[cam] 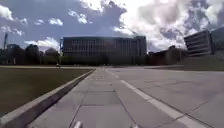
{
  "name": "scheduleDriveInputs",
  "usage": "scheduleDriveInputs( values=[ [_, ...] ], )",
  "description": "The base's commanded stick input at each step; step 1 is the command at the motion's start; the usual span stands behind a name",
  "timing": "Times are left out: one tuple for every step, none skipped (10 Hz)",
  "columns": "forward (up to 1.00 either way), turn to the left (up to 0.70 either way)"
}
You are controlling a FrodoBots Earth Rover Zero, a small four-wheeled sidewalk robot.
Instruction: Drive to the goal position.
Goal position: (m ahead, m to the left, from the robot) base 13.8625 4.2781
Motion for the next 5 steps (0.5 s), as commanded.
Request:
scheduleDriveInputs(
  values=[
    [0.70,0.00],
    [0.70,0.00],
    [0.70,0.00],
    [0.70,0.00],
    [0.70,0.00]
  ],
)
